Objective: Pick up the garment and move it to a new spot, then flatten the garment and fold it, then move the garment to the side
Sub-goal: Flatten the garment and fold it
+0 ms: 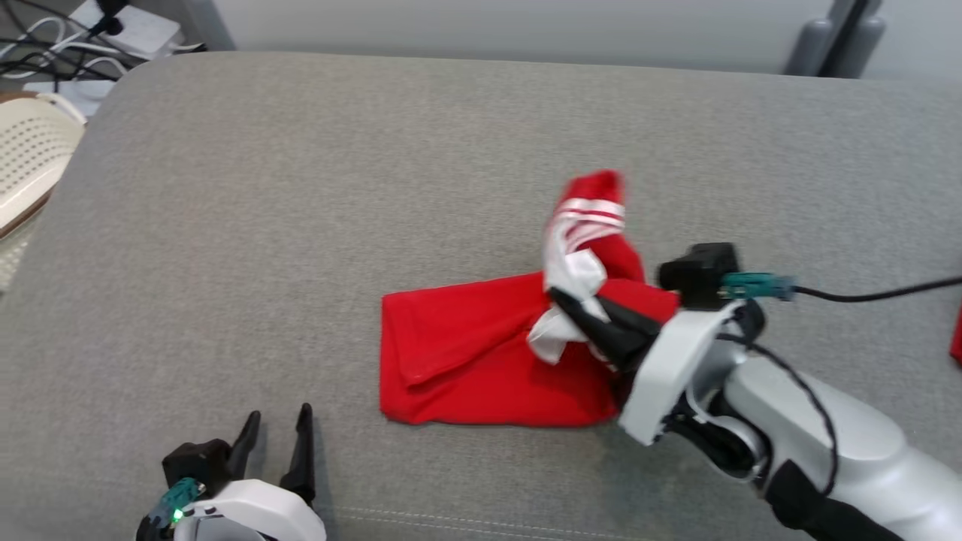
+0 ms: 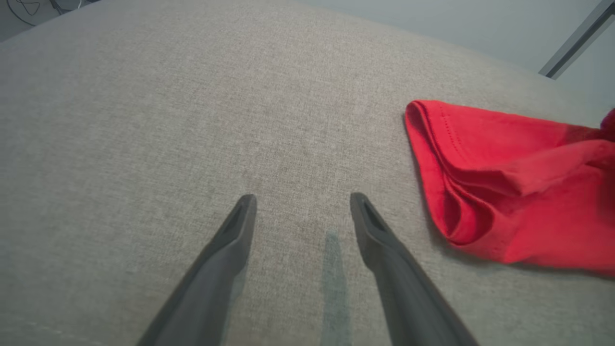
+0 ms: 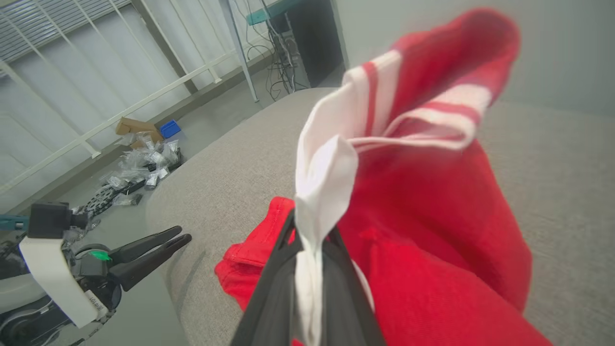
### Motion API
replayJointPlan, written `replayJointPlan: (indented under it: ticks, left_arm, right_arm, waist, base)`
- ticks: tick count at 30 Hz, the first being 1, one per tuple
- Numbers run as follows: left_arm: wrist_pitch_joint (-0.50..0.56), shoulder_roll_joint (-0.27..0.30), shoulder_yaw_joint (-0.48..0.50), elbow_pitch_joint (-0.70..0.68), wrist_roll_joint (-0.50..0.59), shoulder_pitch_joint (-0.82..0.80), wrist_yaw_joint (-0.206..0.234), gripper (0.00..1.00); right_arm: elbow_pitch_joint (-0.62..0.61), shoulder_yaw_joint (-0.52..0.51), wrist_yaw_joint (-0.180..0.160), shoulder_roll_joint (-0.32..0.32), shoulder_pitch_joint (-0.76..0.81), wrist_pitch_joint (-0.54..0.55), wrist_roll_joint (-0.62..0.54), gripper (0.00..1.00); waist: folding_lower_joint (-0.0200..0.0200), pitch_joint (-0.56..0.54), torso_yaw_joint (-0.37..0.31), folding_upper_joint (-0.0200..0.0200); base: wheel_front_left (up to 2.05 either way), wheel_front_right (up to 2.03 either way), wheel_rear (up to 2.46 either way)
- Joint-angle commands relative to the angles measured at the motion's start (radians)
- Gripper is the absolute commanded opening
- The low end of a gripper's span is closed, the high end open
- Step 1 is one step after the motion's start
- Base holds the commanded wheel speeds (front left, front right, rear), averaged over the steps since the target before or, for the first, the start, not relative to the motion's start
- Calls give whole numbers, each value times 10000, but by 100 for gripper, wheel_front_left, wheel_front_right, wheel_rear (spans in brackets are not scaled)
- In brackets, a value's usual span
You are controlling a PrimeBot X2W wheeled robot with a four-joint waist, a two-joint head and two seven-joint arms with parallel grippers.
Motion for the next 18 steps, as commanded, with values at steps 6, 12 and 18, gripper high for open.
replayJointPlan:
  ticks: [6,12,18]
  left_arm:
    - [-59,193,-517,-8,-573,-318,-37,100]
    - [-59,193,-1009,27,-928,-255,54,100]
    - [-59,193,-1321,47,-1046,-220,200,100]
  right_arm:
    - [452,1186,0,688,-738,374,-104,0]
    - [1399,1651,0,1122,-935,443,26,0]
    - [2256,1783,0,1735,-1122,103,372,100]
  waist:
    - [0,65,1122,-1]
    - [0,163,1786,-1]
    - [0,230,2071,-1]
  base:
    - [0,0,0]
    - [0,0,0]
    - [0,0,0]
